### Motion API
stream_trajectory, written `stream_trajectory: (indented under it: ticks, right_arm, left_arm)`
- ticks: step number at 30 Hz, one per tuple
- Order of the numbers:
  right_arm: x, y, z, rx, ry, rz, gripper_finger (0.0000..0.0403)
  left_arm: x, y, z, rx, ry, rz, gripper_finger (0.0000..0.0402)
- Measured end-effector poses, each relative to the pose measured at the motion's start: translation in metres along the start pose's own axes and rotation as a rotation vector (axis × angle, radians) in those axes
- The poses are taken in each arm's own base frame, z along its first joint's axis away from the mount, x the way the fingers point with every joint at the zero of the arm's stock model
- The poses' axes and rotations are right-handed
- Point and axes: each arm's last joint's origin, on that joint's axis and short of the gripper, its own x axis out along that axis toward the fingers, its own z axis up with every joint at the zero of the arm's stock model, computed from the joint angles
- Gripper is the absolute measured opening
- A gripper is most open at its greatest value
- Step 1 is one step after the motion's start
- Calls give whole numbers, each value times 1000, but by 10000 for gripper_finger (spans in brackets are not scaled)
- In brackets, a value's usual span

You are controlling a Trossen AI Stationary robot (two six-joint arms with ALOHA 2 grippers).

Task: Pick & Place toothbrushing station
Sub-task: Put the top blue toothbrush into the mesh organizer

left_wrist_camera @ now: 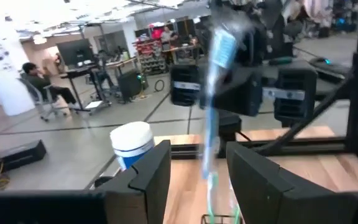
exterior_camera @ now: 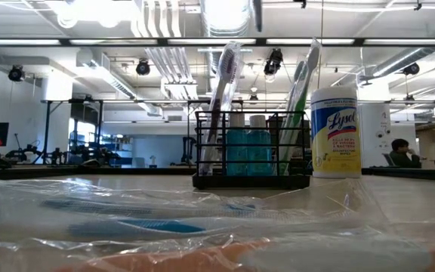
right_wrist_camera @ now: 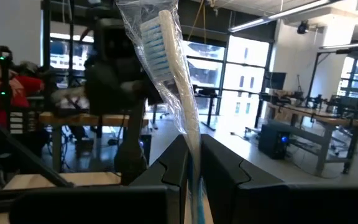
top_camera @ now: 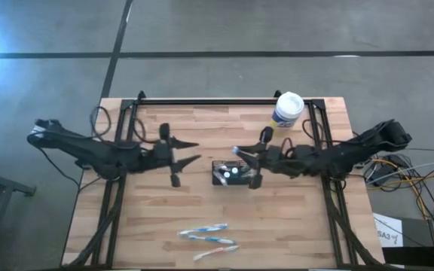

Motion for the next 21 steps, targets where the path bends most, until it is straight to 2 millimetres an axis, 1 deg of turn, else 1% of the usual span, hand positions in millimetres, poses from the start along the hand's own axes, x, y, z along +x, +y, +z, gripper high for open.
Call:
stream_trajectory:
  ticks: [2, 4, 7, 9, 14, 17, 21]
  right_arm:
    - [9, 3, 0, -9, 1, -5, 33]
    - [16, 5, -3, -25, 12, -10, 33]
    - [25, 7, -6, -46, 45, -12, 33]
    - [30, 8, -6, -43, 49, -16, 33]
    - [32, 5, -4, -45, 49, -26, 33]
    - [32, 4, -5, -46, 51, -28, 33]
    - [33, 3, -5, -47, 53, -32, 33]
  left_arm:
    - [7, -5, -2, 24, -19, -19, 163]
    - [13, -6, 0, 29, -60, -16, 163]
    - [22, -6, -2, 39, -67, 0, 163]
    - [28, -6, -5, 47, -55, -21, 163]
    - [40, -3, 2, 6, -80, -40, 163]
    - [48, -5, 0, 14, -64, -47, 163]
    - [58, -1, 0, 0, -62, -22, 163]
